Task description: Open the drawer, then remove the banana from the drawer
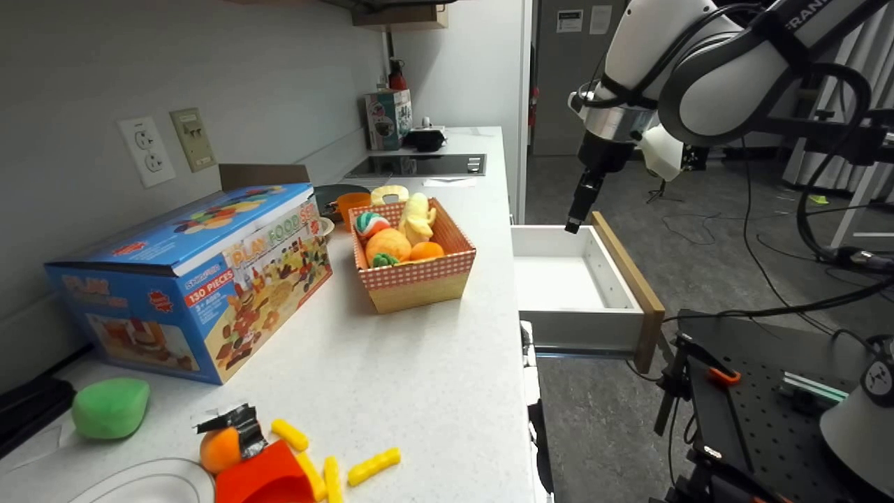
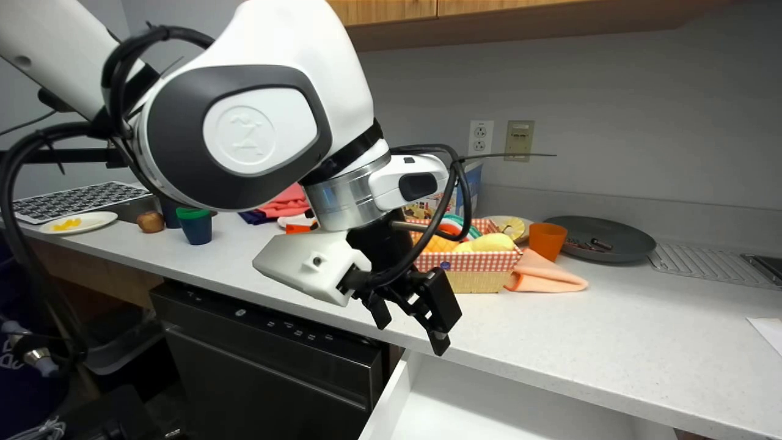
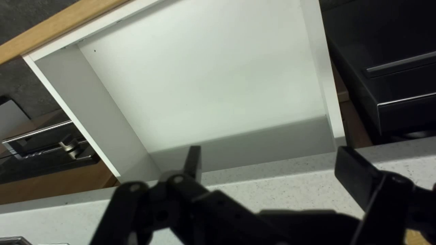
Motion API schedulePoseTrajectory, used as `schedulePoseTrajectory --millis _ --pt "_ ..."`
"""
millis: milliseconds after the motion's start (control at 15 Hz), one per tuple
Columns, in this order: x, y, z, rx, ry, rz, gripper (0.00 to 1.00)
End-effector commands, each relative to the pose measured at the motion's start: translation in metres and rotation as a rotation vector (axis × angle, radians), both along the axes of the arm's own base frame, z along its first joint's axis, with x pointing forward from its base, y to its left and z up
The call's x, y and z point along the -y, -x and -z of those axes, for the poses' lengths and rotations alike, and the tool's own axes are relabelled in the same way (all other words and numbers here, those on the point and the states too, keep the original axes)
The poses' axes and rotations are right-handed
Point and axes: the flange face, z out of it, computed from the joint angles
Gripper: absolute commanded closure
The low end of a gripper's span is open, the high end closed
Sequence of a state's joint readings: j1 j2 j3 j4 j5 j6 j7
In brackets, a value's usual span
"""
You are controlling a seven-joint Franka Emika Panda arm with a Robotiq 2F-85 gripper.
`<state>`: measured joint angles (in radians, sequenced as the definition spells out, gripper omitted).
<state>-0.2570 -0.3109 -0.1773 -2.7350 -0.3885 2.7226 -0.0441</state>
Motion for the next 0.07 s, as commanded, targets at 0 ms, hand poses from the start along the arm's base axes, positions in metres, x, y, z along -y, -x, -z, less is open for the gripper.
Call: schedulePoseTrajectory --millis 0 --pt "0.0002 -0.0001 -0.0005 -0.001 -0.001 0.0 0.0"
